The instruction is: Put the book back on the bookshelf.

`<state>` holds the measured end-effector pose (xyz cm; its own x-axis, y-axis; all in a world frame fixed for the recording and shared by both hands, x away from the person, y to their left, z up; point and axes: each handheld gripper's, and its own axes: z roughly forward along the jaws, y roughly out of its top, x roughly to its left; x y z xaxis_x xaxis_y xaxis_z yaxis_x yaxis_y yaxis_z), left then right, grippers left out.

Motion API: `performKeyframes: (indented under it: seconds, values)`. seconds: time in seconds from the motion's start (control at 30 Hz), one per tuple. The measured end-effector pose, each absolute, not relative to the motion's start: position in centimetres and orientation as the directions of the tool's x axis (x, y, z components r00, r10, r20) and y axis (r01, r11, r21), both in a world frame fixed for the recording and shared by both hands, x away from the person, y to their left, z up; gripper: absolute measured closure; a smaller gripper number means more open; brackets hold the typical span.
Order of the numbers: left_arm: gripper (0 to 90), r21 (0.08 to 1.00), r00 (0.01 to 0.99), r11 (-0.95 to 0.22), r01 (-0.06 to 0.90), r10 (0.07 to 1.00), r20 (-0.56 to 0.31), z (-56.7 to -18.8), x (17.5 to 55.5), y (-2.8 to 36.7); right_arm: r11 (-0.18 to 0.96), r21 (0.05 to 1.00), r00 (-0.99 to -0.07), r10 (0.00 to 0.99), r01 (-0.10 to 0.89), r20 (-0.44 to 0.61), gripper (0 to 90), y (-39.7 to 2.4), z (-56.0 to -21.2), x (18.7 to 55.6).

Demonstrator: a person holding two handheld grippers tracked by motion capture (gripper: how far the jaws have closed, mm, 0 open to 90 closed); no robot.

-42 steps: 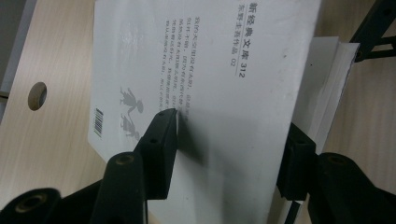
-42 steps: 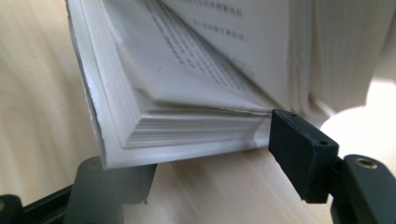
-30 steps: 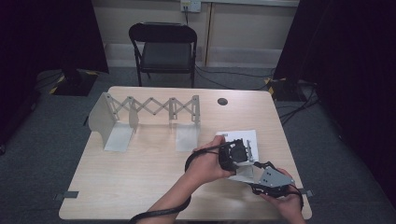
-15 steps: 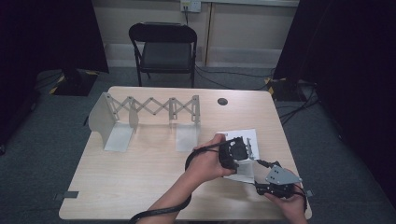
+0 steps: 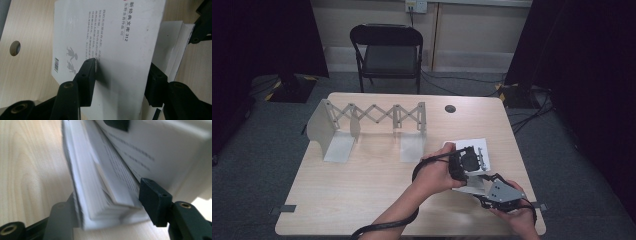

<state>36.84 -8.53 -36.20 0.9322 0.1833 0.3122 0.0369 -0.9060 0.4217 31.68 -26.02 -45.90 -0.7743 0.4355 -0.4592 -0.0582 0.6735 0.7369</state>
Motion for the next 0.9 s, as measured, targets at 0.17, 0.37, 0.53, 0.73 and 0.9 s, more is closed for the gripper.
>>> performKeyframes:
  seconds: [0.17,0.37,0.53,0.73,0.9]
  values:
    - [50.3,0.430,0.932,-0.901,0.046,0.193,0.305,-35.7,36.8,-8.6,0.720,0.692,-0.779,0.399,-0.062,-0.484,50.8,-25.6,-44.8,31.6]
    - [50.1,0.496,0.944,-0.868,0.029,0.187,0.272,-34.3,36.9,-8.2,0.738,0.672,-0.795,0.374,-0.057,-0.478,61.0,-25.6,-41.9,31.5]
    - [48.4,0.598,0.948,-0.797,0.083,0.249,0.200,-33.6,37.3,-6.8,0.725,0.688,-0.822,0.371,-0.035,-0.433,65.1,-25.8,-39.7,31.7]
    - [42.8,0.620,0.939,-0.780,0.082,0.270,0.214,-33.3,37.5,-6.1,0.730,0.683,-0.839,0.361,-0.019,-0.408,65.5,-25.6,-38.9,32.2]
    - [40.8,0.606,0.945,-0.790,0.089,0.260,0.200,-32.2,37.5,-5.9,0.733,0.680,-0.845,0.351,-0.020,-0.404,65.5,-25.6,-38.7,32.5]
